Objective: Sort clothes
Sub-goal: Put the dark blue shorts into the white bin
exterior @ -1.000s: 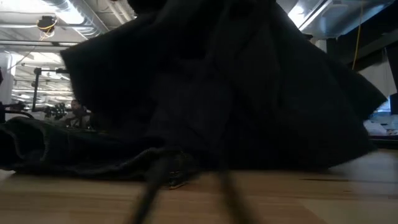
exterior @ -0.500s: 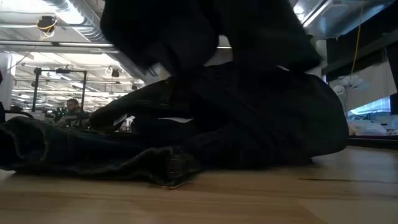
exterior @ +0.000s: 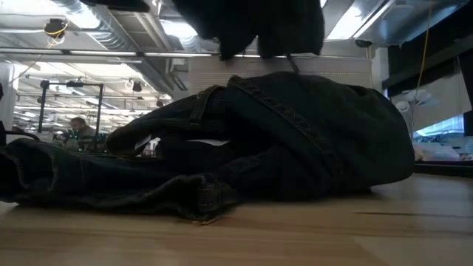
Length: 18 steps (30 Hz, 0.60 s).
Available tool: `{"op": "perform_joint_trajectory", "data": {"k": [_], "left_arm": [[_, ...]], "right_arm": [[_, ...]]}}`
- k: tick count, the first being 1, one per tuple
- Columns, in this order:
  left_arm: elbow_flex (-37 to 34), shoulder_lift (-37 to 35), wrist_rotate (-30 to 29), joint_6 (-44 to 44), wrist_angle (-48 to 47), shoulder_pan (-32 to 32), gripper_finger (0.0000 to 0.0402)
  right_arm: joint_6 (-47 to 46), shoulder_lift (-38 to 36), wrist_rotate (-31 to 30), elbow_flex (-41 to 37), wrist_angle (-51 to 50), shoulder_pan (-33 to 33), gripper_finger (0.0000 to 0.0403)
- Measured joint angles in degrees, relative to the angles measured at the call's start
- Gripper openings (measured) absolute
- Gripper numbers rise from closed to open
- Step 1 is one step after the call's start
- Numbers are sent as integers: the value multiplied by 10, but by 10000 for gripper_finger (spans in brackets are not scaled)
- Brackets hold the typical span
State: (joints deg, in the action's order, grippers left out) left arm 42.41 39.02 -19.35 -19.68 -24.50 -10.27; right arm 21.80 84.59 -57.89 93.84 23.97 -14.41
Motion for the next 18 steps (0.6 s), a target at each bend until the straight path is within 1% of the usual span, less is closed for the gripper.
{"op": "perform_joint_trajectory", "data": {"k": [7, 9, 12, 15, 18], "left_arm": [[0, -9, 0, 0, -1, 23, 153], [0, -9, 0, 0, -1, 28, 153], [0, -8, 0, -1, -2, 35, 153], [0, -8, 0, -2, -2, 40, 153], [0, -8, 0, -2, -1, 43, 153]], "right_arm": [[10, -16, 6, 0, 16, 91, 22], [5, -15, 25, 0, 20, 117, 21], [-31, -15, 51, 0, 21, 151, 19], [-59, -12, 68, 0, 9, 167, 22], [-64, -3, 67, 0, -42, 176, 22]]}}
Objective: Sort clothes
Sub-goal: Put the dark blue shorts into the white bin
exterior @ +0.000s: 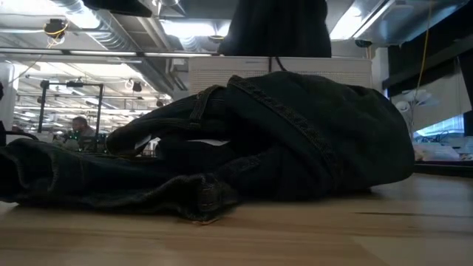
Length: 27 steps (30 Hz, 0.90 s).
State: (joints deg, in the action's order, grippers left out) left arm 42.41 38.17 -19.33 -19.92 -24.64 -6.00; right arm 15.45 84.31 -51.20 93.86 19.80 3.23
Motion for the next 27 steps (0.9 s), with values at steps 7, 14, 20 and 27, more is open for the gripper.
{"op": "perform_joint_trajectory", "data": {"k": [7, 14, 20, 27], "left_arm": [[0, 0, 0, 3, 0, 1, 153], [0, 0, 0, 6, 16, 1, 153], [0, 0, 0, 7, 16, 1, 153], [0, 0, 0, 7, 16, 1, 153]], "right_arm": [[-72, 5, -72, -1, -237, 3, 23], [-219, 13, -101, -1, -503, 12, 24], [-366, 46, 4, 0, -644, 52, 27], [-394, 101, 131, 0, -594, 93, 62]]}}
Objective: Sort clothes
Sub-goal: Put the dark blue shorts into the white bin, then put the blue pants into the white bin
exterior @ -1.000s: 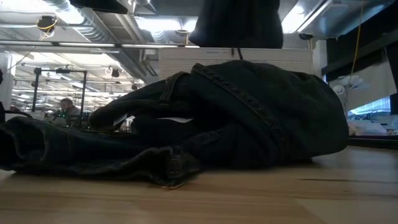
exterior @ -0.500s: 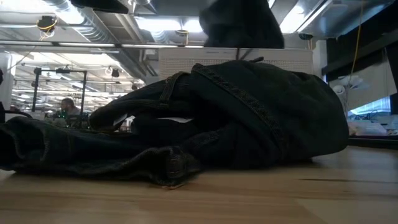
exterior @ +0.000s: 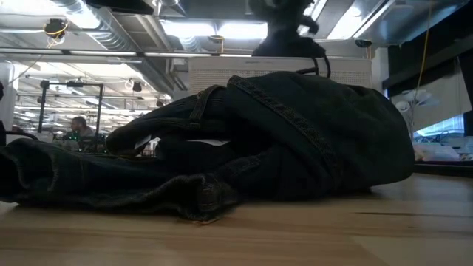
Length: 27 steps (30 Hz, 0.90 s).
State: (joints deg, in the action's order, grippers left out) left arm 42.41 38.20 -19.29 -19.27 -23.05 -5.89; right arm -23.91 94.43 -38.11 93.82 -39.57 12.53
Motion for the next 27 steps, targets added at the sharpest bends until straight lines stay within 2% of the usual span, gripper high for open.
{"op": "perform_joint_trajectory", "data": {"k": [7, 10, 13, 21, 27], "left_arm": [[0, 0, 1, -2, -5, 0, 153], [0, 0, 14, -1, -5, 0, 153], [0, 0, 28, -2, -5, 0, 153], [0, 0, 32, 1, -5, 0, 153], [0, 0, 32, 12, -12, 0, 153]], "right_arm": [[-43, 27, 56, 0, 1, 27, 131], [-16, 21, 73, 6, -8, 27, 166], [24, 10, 74, 48, -28, 25, 188], [32, 3, 72, 188, -63, -21, 197], [33, 3, 77, 195, -80, -109, 197]]}}
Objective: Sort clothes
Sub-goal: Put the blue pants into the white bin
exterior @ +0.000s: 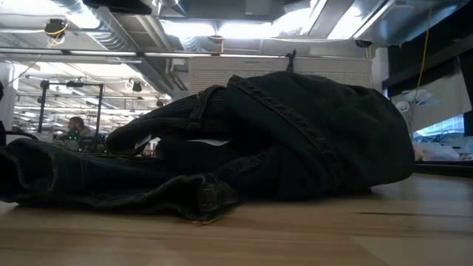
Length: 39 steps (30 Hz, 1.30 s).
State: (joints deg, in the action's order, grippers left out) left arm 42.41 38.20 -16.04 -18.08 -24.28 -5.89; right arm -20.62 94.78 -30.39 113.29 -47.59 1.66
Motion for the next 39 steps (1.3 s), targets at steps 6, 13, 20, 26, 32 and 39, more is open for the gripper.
{"op": "perform_joint_trajectory", "data": {"k": [6, 13, 20, 26, 32, 39], "left_arm": [[0, 0, 0, 7, -6, 0, 153], [0, 0, 0, 24, -21, 0, 153], [0, 3, 0, 30, -36, 0, 153], [0, 19, 0, 31, -19, 0, 153], [0, 49, 0, 29, -10, 0, 153], [0, 86, 0, 23, -5, 0, 153]], "right_arm": [[-18, 11, 1, -74, -3, -125, 197], [-131, 39, -35, -214, 71, -259, 197], [-180, 103, -168, -323, 271, -358, 197], [-110, 171, -255, -326, 343, -377, 197], [-60, 189, -252, -326, 345, -359, 197], [-38, 216, -183, -326, 380, -321, 197]]}}
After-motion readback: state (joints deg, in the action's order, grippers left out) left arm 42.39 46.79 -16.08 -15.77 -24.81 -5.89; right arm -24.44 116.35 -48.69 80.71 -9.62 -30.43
